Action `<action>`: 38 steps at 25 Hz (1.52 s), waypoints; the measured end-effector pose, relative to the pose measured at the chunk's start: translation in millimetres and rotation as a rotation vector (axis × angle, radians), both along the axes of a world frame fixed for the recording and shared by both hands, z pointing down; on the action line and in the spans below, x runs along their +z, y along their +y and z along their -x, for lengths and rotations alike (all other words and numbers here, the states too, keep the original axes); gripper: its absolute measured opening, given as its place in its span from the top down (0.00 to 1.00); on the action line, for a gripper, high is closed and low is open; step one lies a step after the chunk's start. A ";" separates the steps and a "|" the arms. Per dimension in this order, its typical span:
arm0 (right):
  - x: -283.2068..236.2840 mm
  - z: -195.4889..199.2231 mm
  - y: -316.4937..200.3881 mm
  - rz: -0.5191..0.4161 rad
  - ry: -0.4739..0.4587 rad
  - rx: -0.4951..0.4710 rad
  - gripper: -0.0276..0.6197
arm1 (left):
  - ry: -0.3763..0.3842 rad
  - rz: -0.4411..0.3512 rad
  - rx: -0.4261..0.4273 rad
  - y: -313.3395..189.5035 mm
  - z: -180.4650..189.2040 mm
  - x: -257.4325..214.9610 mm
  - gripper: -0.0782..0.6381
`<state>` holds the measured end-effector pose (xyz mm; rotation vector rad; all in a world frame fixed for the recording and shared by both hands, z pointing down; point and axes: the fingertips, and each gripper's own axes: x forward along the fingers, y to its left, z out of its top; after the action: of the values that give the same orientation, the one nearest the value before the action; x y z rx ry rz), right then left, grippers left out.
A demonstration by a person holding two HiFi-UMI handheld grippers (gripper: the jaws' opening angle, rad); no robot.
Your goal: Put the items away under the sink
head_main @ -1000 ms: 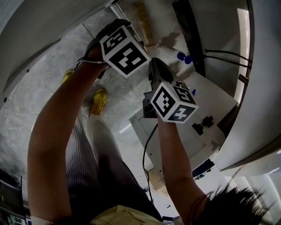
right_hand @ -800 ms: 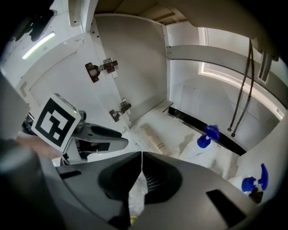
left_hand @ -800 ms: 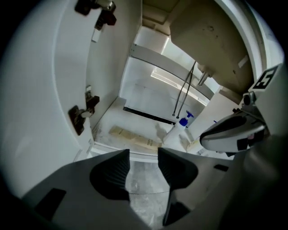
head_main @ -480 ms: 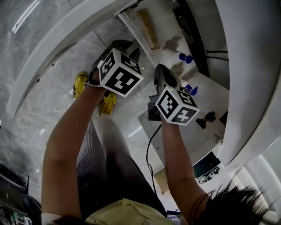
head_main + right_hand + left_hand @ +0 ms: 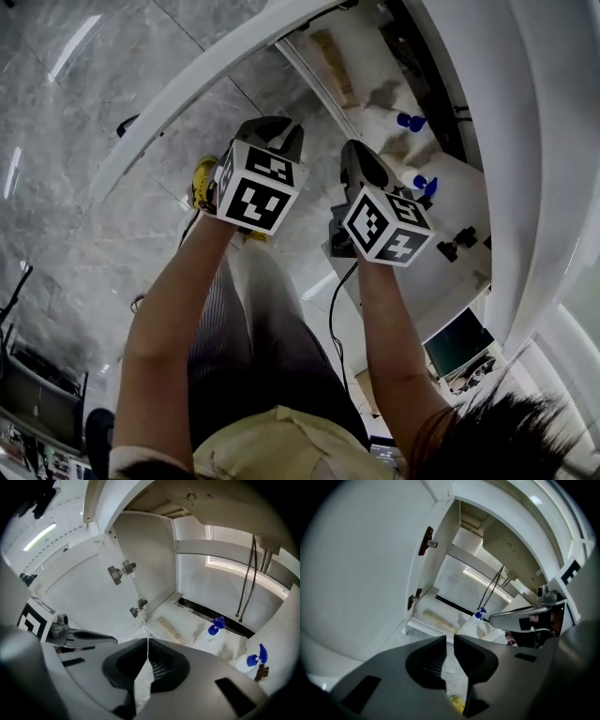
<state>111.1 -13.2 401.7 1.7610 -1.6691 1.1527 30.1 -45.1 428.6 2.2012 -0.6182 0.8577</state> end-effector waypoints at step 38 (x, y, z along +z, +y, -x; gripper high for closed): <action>-64.2 34.8 59.0 -0.040 -0.028 0.050 0.92 | -0.008 -0.018 -0.292 51.5 81.1 -96.0 0.84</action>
<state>76.4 45.8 337.5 1.8289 -1.6839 1.1795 -51.1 6.4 332.7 2.0574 -0.9270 0.7100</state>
